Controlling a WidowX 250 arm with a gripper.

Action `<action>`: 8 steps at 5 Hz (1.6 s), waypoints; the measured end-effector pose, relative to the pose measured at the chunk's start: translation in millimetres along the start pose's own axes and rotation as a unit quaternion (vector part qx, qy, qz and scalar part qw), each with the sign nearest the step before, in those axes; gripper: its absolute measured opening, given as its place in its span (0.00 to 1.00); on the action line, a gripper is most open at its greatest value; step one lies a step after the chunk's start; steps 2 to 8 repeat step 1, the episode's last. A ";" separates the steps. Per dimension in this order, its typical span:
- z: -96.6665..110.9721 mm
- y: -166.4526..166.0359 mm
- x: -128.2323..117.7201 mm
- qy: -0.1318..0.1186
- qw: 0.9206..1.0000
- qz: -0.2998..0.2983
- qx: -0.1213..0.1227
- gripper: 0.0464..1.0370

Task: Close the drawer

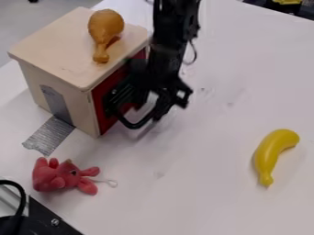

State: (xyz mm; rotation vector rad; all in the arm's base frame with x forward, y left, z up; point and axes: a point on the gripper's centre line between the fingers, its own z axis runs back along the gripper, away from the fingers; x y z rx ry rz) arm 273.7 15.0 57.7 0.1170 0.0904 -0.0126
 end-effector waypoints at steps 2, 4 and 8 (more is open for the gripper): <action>48.5 -16.5 3.2 -0.047 0.998 -0.027 -0.033 0.93; 48.5 -16.5 3.2 -0.047 0.998 -0.027 -0.033 0.93; 48.5 -16.5 3.2 -0.047 0.998 -0.027 -0.033 0.93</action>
